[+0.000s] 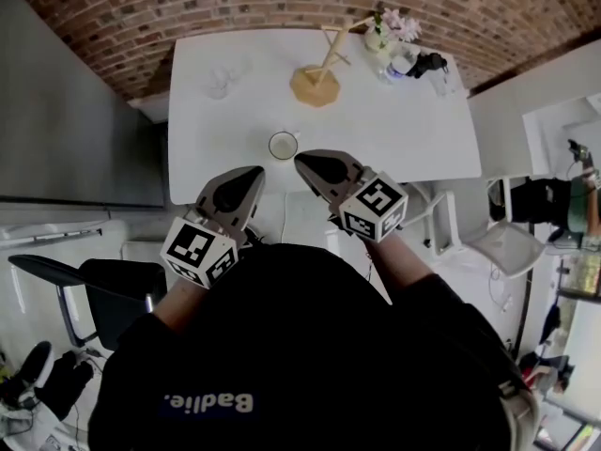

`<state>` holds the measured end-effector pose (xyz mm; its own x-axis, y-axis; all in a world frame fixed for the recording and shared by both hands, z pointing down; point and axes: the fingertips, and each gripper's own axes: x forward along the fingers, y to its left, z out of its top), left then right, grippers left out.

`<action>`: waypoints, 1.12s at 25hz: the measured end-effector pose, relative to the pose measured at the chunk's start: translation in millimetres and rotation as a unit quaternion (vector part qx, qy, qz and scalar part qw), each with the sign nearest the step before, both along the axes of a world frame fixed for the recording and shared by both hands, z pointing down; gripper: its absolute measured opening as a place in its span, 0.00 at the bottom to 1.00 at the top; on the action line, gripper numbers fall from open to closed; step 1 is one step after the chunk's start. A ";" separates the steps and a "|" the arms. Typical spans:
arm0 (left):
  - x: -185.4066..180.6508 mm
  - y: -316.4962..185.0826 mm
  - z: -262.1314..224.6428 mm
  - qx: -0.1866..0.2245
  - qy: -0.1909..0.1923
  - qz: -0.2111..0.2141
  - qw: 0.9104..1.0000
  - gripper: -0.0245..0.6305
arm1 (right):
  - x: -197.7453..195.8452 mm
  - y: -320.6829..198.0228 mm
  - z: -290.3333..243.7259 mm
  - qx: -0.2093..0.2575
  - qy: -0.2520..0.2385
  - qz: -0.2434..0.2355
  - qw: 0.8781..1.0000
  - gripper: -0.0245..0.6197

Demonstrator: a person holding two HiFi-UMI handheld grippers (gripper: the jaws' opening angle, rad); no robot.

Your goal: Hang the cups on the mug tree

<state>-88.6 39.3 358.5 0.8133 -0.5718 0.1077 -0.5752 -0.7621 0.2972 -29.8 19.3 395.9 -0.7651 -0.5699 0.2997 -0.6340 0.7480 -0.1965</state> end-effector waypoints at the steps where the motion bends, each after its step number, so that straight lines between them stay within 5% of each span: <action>1: -4.9 -4.1 3.4 -0.004 0.000 0.003 1.000 0.03 | -3.5 -3.8 3.0 -0.001 0.003 0.003 1.000 0.08; 12: -30.1 -28.6 19.2 -0.021 0.013 0.015 1.000 0.03 | -12.4 -26.0 48.5 -0.028 0.075 0.011 0.997 0.09; 18: -30.6 -33.8 21.6 -0.021 0.011 0.010 1.000 0.03 | -5.0 -30.3 88.3 -0.042 0.130 -0.027 0.990 0.10; 24: -43.4 -43.4 22.6 -0.023 0.006 -0.021 0.999 0.03 | -1.1 -35.6 134.4 -0.066 0.205 -0.084 0.973 0.20; 28: -47.7 -51.2 25.7 -0.032 0.001 -0.038 0.999 0.03 | -3.8 -37.7 166.3 -0.046 0.284 -0.153 0.945 0.24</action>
<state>-136.3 -11.8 384.1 0.7676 -0.6244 0.1446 -0.6305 -0.6950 0.3456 -33.6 -18.4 562.3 -0.5901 -0.2994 0.7498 -0.4133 0.9098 0.0380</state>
